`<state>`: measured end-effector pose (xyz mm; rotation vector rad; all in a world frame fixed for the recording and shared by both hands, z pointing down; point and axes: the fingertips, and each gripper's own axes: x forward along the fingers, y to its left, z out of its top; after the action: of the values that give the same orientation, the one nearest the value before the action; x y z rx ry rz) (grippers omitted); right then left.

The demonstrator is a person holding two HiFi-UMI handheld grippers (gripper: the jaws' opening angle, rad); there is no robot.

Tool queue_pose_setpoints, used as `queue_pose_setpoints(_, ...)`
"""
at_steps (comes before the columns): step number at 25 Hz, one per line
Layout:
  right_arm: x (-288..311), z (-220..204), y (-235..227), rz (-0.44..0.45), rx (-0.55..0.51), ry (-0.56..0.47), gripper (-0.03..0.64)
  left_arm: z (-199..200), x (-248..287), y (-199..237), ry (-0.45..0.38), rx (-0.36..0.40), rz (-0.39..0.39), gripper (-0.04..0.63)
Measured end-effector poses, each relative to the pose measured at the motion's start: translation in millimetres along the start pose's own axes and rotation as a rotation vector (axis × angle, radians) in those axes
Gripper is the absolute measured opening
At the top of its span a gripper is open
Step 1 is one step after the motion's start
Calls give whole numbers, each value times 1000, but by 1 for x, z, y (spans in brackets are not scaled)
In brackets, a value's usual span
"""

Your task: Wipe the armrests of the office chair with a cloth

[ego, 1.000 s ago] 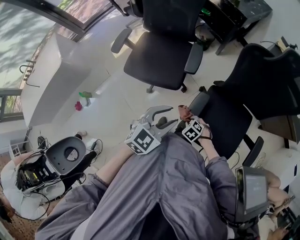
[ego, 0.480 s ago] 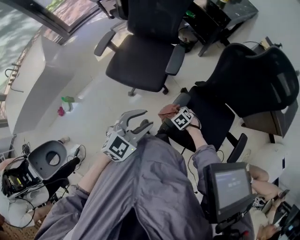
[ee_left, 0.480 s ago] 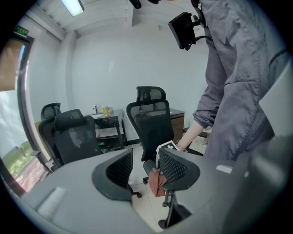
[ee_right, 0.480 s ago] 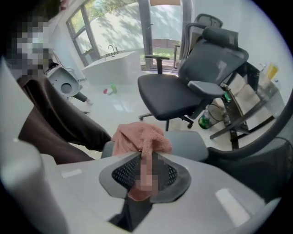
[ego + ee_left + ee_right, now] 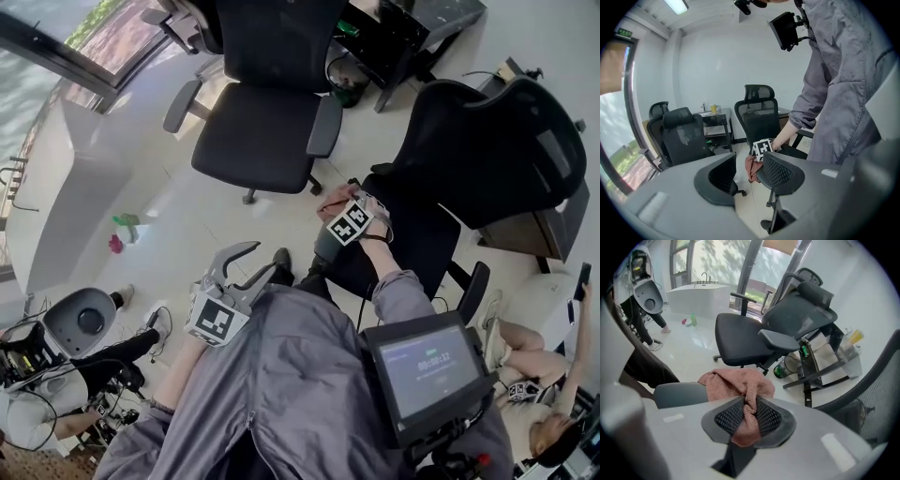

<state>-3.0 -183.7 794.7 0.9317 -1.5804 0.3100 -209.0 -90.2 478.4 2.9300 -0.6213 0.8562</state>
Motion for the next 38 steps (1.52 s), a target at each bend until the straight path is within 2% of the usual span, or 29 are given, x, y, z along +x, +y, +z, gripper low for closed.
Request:
queue_pose_setpoints(9,-13,2,57,107,-53,-15,61,7,11,1,9,-1,-20,204)
queue_pose_setpoints(17,-43,-5,127,254,-39,-66,61,17,19,-3,-12,7,-48,204)
queue_pose_setpoints(20,-51,-9,146,292,-40,-65,61,11,24,-4,11,9,-51,195)
queue_pose_setpoints(25,-56,-3,144,274,13,-85,71,-3,32,-17,74,2,-106,192)
queue_pose_setpoints(28,-61,2,130,243,50,-101,80,-1,35,-27,76,21,-137,192)
queue_pose_setpoints(32,-70,2,126,237,118,-112,130,3,37,-32,65,34,-152,192)
queue_pose_setpoints(38,-76,-7,119,216,143,-90,167,8,43,-40,50,48,-175,192)
